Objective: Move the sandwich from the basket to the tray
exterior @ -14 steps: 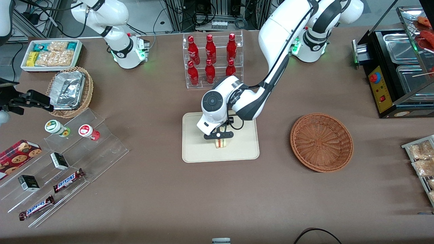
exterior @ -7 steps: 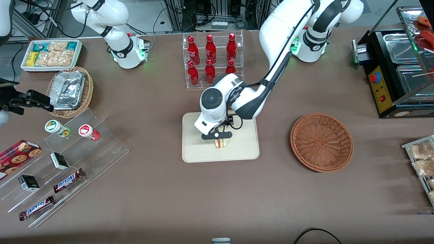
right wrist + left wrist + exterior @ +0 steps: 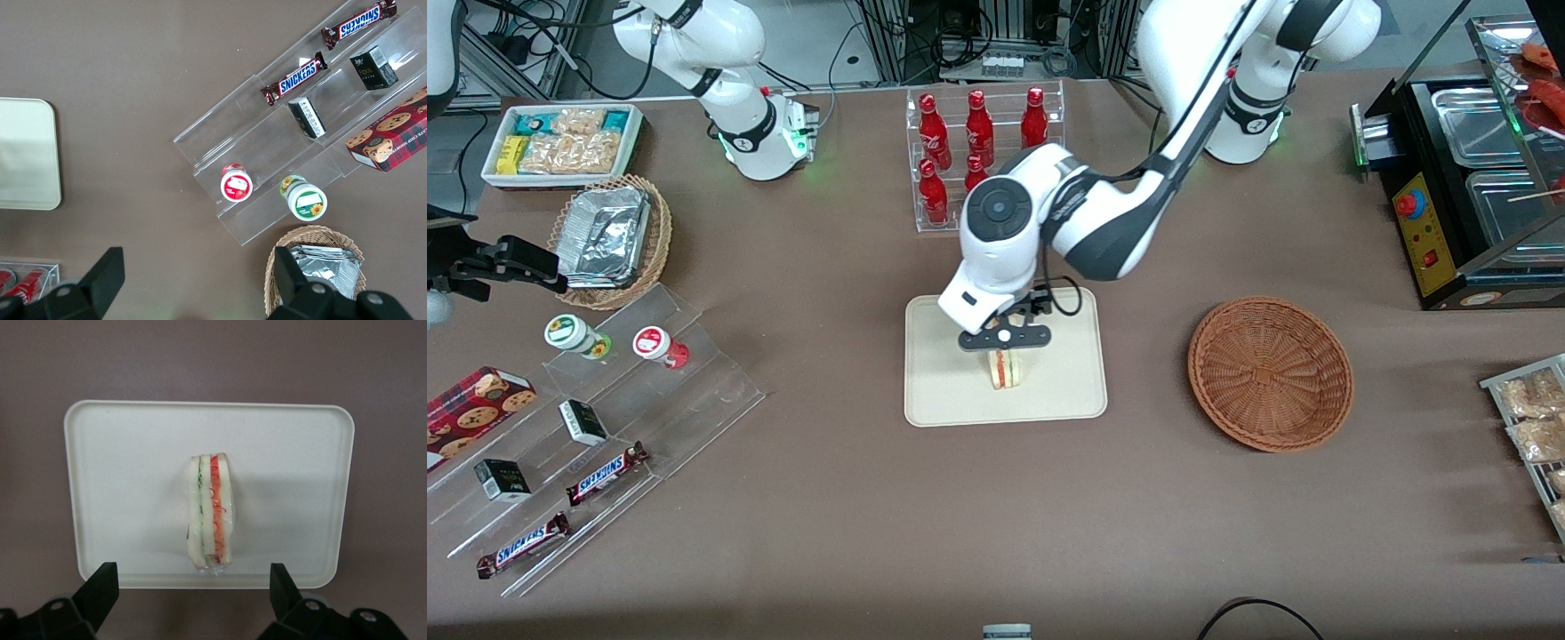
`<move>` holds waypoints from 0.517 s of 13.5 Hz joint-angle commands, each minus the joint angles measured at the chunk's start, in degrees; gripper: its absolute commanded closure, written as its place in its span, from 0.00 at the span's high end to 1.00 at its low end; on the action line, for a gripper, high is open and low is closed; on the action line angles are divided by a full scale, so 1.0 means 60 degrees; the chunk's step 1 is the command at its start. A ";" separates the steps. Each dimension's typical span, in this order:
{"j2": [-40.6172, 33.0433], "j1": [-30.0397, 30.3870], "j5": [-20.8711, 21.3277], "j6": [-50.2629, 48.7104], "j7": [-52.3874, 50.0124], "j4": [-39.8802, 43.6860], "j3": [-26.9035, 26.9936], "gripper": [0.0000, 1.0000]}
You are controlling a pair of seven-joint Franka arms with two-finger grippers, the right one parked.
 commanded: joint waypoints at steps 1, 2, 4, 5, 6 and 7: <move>-0.0762 0.0594 -0.0094 -0.0965 0.0351 -0.0336 -0.0010 1.00; -0.0939 0.0728 -0.0051 -0.1216 0.0438 -0.0482 -0.0010 1.00; -0.1523 0.1238 -0.0050 -0.1233 0.0498 -0.1036 0.0004 1.00; -0.1816 0.1590 -0.0036 -0.1248 0.0585 -0.1359 -0.0010 1.00; -0.2182 0.1753 -0.0050 -0.1219 0.0905 -0.1754 -0.0010 1.00; -0.2490 0.2073 -0.0065 -0.1175 0.1314 -0.2106 0.0004 1.00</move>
